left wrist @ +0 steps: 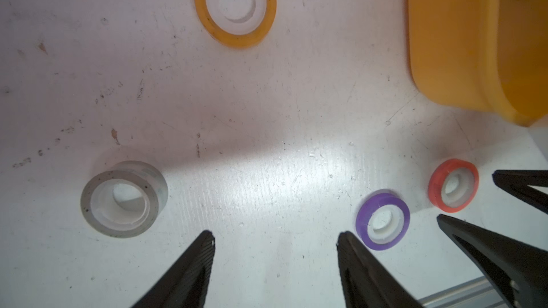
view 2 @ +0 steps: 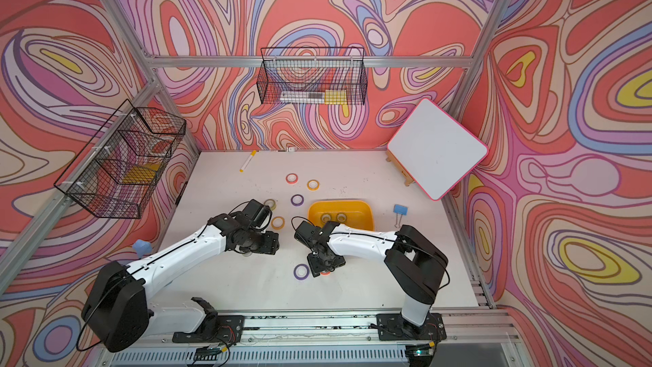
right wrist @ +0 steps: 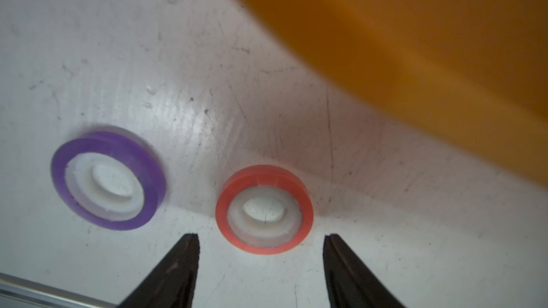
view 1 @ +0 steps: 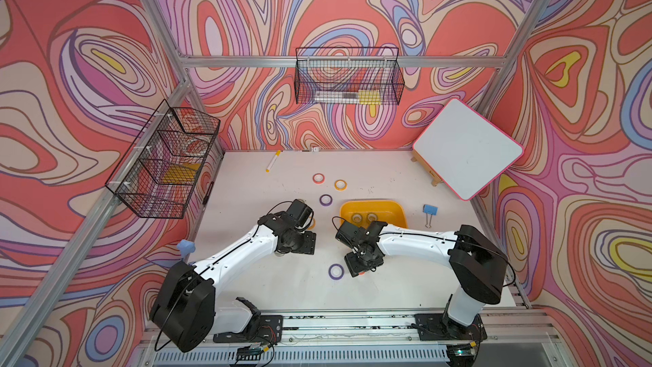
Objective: Put the transparent tape into the storage box
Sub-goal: Pick up the tape from the center of the board.
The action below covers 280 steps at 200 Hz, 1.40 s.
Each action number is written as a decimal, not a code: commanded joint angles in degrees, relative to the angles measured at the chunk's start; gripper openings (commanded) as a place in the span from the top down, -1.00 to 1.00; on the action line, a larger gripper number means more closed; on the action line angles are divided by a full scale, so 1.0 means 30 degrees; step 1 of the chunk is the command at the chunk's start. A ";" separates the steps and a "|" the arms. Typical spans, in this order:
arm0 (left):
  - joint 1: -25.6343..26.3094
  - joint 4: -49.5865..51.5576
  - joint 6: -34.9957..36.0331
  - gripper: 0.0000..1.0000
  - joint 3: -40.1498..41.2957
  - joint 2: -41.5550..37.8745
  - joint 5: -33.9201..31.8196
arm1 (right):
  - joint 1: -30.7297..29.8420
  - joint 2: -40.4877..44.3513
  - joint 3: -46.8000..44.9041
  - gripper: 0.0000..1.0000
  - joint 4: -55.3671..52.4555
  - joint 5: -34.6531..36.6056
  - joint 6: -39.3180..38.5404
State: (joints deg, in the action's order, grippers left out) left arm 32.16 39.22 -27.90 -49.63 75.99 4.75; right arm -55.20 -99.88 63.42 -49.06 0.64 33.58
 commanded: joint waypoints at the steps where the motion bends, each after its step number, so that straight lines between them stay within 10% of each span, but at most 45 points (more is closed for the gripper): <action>1: -0.0115 0.0037 0.0017 -0.41 0.0016 0.0068 0.0173 | -0.0053 -0.0390 0.0330 -0.34 0.0182 0.0138 0.1387; 280: -0.0115 0.0069 -0.0013 -0.36 0.0092 -0.0454 -0.0230 | -0.0085 0.0152 0.0511 0.00 -0.0242 0.0468 0.3865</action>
State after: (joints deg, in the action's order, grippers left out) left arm 32.16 39.22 -27.90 -49.63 75.50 4.73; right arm -55.18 -103.04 64.18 -48.18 1.10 44.27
